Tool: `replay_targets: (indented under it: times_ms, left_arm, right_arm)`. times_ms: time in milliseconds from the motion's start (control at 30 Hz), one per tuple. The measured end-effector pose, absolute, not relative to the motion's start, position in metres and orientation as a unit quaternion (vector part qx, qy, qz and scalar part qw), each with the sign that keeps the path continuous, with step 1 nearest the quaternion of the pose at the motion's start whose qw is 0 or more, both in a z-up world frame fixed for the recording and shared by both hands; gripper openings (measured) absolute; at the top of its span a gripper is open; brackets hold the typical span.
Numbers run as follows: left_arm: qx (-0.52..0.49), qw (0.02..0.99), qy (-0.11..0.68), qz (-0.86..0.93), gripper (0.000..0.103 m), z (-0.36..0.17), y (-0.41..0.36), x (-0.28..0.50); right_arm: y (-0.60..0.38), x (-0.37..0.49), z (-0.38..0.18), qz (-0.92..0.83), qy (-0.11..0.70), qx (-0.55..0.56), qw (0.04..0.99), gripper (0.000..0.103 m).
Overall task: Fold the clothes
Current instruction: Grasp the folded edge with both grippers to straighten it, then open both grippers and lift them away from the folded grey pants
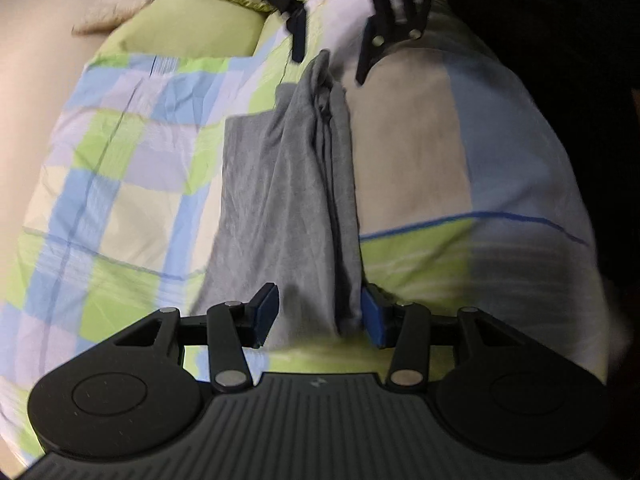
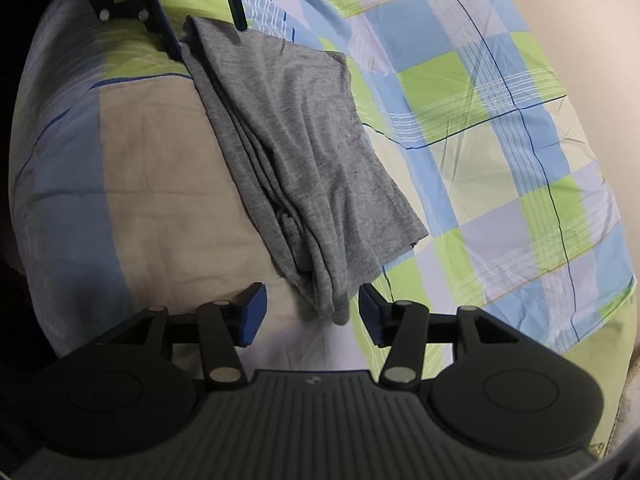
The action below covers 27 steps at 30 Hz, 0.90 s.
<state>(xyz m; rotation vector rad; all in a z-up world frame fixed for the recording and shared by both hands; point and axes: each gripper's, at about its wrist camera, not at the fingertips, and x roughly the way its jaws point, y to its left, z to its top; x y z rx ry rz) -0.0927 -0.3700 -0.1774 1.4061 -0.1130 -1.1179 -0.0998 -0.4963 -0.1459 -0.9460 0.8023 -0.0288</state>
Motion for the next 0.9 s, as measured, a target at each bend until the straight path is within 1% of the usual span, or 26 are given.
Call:
replay_targets:
  times_ms: [100, 167, 200, 233, 333, 367, 400, 433, 567, 633, 733, 800, 900]
  left_arm:
    - [0.616, 0.632, -0.07, -0.466, 0.054, -0.183, -0.375, -0.096]
    - [0.607, 0.647, -0.07, -0.455, 0.05, -0.187, -0.378, -0.095]
    - [0.601, 0.655, -0.064, -0.454, 0.035, -0.188, -0.38, -0.095]
    - [0.592, 0.661, -0.048, -0.459, 0.01, -0.187, -0.38, -0.093]
    - [0.576, 0.669, -0.025, -0.469, 0.008, -0.183, -0.373, -0.089]
    - [0.572, 0.671, -0.021, -0.471, 0.007, -0.18, -0.37, -0.087]
    - [0.571, 0.672, -0.019, -0.471, 0.007, -0.177, -0.367, -0.086]
    - [0.568, 0.673, -0.015, -0.473, 0.006, -0.173, -0.361, -0.084]
    - [0.563, 0.675, 0.005, -0.476, 0.006, -0.167, -0.348, -0.078]
    - [0.56, 0.675, 0.02, -0.48, 0.006, -0.174, -0.348, -0.076]
    - [0.557, 0.68, 0.021, -0.476, 0.005, -0.176, -0.348, -0.079]
    - [0.547, 0.687, 0.026, -0.477, 0.006, -0.174, -0.346, -0.077]
    - [0.531, 0.699, 0.034, -0.478, 0.007, -0.172, -0.342, -0.075]
  right_arm:
    - [-0.495, -0.098, -0.147, -0.009, 0.37, -0.453, 0.811, 0.047]
    - [-0.495, -0.096, -0.151, -0.005, 0.358, -0.466, 0.809, 0.047]
    - [-0.495, -0.094, -0.153, -0.005, 0.352, -0.471, 0.809, 0.047]
    - [-0.496, -0.092, -0.154, -0.005, 0.35, -0.473, 0.809, 0.047]
    - [-0.495, -0.085, -0.156, -0.002, 0.344, -0.483, 0.806, 0.045]
    - [-0.494, -0.083, -0.156, -0.001, 0.342, -0.485, 0.805, 0.037]
    - [-0.494, -0.083, -0.155, 0.001, 0.343, -0.484, 0.805, 0.017]
    - [-0.494, -0.083, -0.155, 0.002, 0.344, -0.483, 0.805, 0.006]
    - [-0.489, -0.092, -0.15, 0.009, 0.346, -0.47, 0.812, 0.006]
    - [-0.488, -0.091, -0.157, 0.009, 0.355, -0.465, 0.811, 0.006]
    - [-0.487, -0.091, -0.164, 0.006, 0.357, -0.467, 0.809, 0.009]
    - [-0.487, -0.091, -0.162, 0.001, 0.358, -0.468, 0.808, 0.015]
    - [-0.495, -0.096, -0.157, -0.016, 0.369, -0.455, 0.81, 0.021]
